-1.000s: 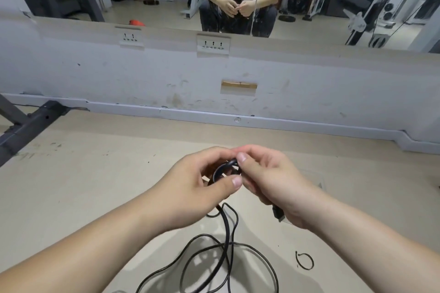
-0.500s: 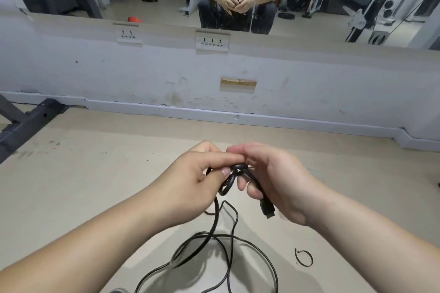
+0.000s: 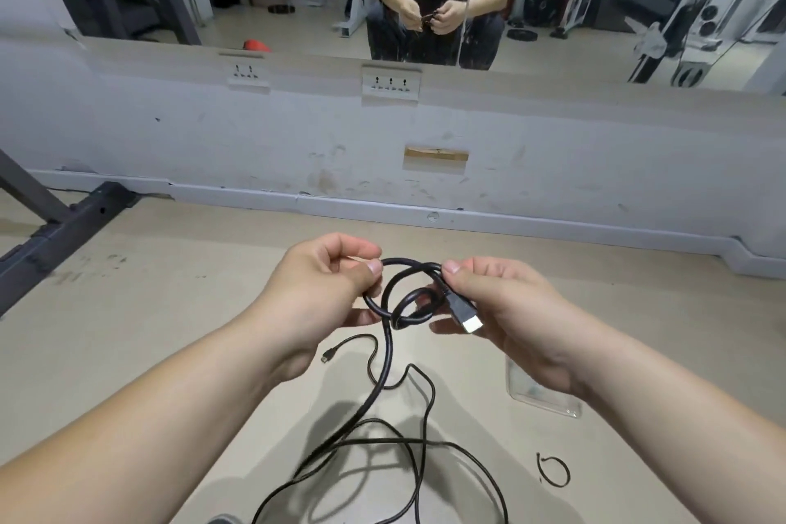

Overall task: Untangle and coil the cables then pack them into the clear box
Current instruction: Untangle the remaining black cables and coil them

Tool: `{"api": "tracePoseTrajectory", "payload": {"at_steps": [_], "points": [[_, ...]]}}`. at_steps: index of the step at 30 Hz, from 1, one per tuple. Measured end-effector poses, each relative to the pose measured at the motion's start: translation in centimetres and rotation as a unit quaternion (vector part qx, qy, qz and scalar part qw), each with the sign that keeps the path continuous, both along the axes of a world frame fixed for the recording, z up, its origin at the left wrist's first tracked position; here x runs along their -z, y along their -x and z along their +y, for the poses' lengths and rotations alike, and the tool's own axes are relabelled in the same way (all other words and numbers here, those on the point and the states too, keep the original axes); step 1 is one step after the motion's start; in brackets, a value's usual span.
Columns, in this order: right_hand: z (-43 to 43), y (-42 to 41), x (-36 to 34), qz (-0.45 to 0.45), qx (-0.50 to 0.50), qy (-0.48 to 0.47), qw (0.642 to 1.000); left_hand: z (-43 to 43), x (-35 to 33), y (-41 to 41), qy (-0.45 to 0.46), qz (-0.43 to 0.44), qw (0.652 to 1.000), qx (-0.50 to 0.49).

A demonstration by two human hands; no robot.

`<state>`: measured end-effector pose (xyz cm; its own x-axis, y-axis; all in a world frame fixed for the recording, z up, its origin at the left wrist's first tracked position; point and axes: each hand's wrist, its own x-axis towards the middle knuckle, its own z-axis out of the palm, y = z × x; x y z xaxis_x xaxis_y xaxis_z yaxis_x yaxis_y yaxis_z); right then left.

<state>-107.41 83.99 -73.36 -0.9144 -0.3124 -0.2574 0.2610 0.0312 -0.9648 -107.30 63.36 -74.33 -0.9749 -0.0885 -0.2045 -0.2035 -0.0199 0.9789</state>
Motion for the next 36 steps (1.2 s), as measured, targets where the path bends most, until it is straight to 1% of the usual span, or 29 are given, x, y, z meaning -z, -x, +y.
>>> {"api": "tracePoseTrajectory", "payload": {"at_steps": [3, 5, 7, 10, 13, 15, 17, 18, 19, 21, 22, 24, 25, 27, 29, 31, 33, 34, 36], "points": [[-0.2, -0.2, -0.1, -0.033, -0.011, 0.053, 0.998, 0.5, 0.8, 0.0, 0.095, 0.021, 0.995, -0.010], [0.1, -0.3, -0.3, -0.038, -0.044, 0.085, 0.995, 0.7, 1.0, -0.1, 0.151, 0.032, 0.988, 0.002], [0.4, -0.4, -0.3, -0.034, -0.065, 0.097, 0.993, 0.7, 0.9, -0.2, 0.184, 0.030, 0.982, 0.017], [0.4, -0.1, 0.1, -0.027, -0.030, 0.088, 0.995, 0.1, 0.6, -0.2, 0.219, 0.011, 0.975, 0.024], [0.4, 0.4, 0.5, -0.018, 0.013, 0.042, 0.999, -0.2, 0.4, -0.1, 0.245, -0.009, 0.969, 0.042], [0.0, 0.6, 1.0, 0.025, 0.047, -0.032, 0.998, 0.0, 0.4, -0.4, 0.270, -0.036, 0.959, 0.081], [-0.5, 0.5, 1.5, 0.084, 0.067, -0.126, 0.986, 0.3, 0.9, -1.0, 0.289, -0.075, 0.944, 0.142], [-0.7, 0.4, 1.8, 0.102, 0.066, -0.151, 0.981, 0.5, 1.1, -1.2, 0.300, -0.073, 0.937, 0.161], [-0.9, 0.3, 2.0, 0.110, 0.061, -0.155, 0.980, 0.7, 1.2, -1.4, 0.306, -0.048, 0.936, 0.169], [-1.3, 0.2, 2.1, 0.106, 0.039, -0.128, 0.985, 1.3, 1.1, -1.6, 0.259, 0.036, 0.948, 0.182], [-1.5, 0.0, 2.1, 0.096, 0.027, -0.104, 0.990, 1.5, 1.0, -1.6, 0.224, 0.071, 0.953, 0.192], [-1.5, -0.2, 2.0, 0.052, 0.006, -0.036, 0.998, 1.8, 0.7, -1.6, 0.184, 0.105, 0.960, 0.184], [-1.4, -0.3, 1.8, 0.020, -0.009, 0.003, 1.000, 1.7, 0.7, -1.5, 0.177, 0.110, 0.964, 0.164], [-0.9, -0.2, 1.2, -0.041, -0.044, 0.061, 0.996, 1.2, 0.7, -0.9, 0.192, 0.098, 0.970, 0.116], [-0.2, 0.3, 0.8, -0.077, -0.044, 0.083, 0.993, 0.7, 0.8, -0.5, 0.207, 0.081, 0.971, 0.088], [0.2, 0.8, 0.5, -0.102, -0.032, 0.086, 0.990, 0.9, 0.9, -0.4, 0.184, 0.063, 0.978, 0.077], [0.4, 1.0, 0.5, -0.109, -0.037, 0.071, 0.991, 1.2, 1.3, -0.6, 0.152, 0.052, 0.984, 0.081], [0.3, 1.0, 0.6, -0.105, -0.039, 0.060, 0.992, 1.3, 1.5, -0.7, 0.163, 0.063, 0.980, 0.092], [-0.1, 0.8, 0.9, -0.106, -0.040, 0.045, 0.993, 1.3, 1.5, -0.8, 0.239, 0.098, 0.958, 0.121]]}}
